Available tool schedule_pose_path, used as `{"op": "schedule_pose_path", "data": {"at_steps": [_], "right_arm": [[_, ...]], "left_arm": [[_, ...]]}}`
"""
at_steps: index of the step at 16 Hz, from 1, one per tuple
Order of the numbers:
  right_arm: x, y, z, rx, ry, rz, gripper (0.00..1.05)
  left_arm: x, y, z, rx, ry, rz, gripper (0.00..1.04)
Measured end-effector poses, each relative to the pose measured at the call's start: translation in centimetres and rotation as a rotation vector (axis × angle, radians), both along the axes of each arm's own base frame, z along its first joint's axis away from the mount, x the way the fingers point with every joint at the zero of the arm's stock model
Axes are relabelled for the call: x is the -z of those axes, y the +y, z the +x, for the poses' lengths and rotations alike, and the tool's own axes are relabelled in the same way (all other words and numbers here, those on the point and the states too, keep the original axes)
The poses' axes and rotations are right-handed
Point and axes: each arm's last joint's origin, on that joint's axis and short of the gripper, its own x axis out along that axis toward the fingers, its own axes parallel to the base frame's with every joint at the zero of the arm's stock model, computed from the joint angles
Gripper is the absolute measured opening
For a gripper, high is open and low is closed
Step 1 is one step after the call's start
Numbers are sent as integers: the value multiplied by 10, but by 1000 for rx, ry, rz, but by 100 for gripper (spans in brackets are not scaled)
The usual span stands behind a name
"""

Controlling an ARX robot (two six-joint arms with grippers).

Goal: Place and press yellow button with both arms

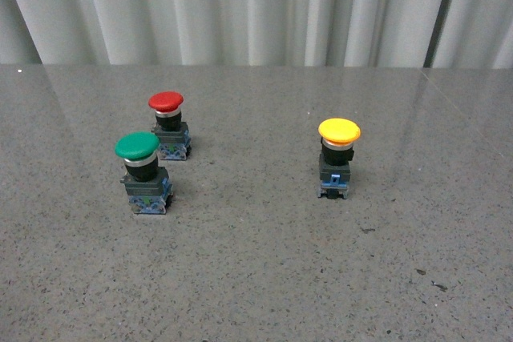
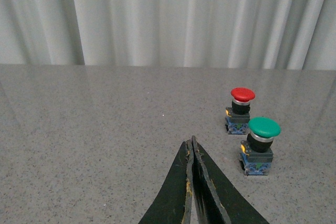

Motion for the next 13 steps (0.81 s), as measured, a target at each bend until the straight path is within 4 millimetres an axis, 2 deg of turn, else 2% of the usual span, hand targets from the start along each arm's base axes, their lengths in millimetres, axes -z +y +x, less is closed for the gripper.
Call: {"op": "schedule_pose_path", "data": {"at_steps": [2,3,7,11,13], "right_arm": [[0,0,0,0,0,0,98],[0,0,0,0,0,0,98],[0,0,0,0,0,0,98],[0,0,0,0,0,0,98],[0,0,0,0,1,0,98]], "left_arm": [[7,0,-9,1,54,0,4],[1,0,-11,2,-8,0,4],[3,0,-11,-2,13,0,6],[3,0,-11,-2,12,0,49],[3,0,-11,-2,12,0,79]]}}
